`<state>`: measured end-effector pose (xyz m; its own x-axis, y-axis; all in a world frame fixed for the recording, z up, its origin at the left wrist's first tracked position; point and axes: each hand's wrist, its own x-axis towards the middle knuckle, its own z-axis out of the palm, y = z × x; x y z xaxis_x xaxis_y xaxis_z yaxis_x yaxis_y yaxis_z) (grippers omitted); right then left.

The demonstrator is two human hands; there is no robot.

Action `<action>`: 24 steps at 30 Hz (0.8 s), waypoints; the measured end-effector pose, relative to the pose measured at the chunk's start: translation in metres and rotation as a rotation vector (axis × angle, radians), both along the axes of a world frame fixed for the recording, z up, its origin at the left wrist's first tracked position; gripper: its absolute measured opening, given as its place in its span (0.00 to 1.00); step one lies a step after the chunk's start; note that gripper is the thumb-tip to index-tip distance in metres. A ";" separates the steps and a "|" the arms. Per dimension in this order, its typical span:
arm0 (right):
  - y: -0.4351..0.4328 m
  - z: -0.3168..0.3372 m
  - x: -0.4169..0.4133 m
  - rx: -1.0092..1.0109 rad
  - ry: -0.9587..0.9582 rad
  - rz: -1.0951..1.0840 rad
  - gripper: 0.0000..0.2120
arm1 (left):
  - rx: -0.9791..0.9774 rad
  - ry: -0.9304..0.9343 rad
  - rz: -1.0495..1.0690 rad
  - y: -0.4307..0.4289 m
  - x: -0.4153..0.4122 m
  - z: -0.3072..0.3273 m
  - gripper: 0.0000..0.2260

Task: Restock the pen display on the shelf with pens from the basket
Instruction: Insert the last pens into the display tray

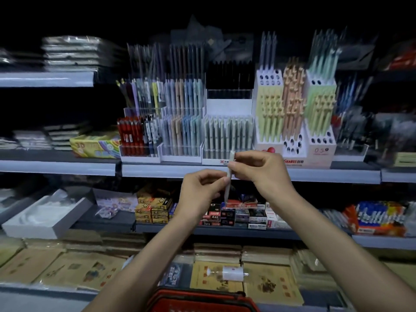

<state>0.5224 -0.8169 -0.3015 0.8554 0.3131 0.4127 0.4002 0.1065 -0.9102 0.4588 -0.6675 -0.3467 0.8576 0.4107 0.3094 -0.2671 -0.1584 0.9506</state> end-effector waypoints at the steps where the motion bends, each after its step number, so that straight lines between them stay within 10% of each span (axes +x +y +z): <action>1: -0.001 0.004 0.005 -0.001 -0.001 -0.010 0.10 | 0.035 -0.002 0.013 -0.001 0.005 0.005 0.03; 24: 0.027 0.050 0.159 0.054 -0.063 -0.184 0.11 | 0.341 0.022 0.282 0.008 0.179 0.074 0.06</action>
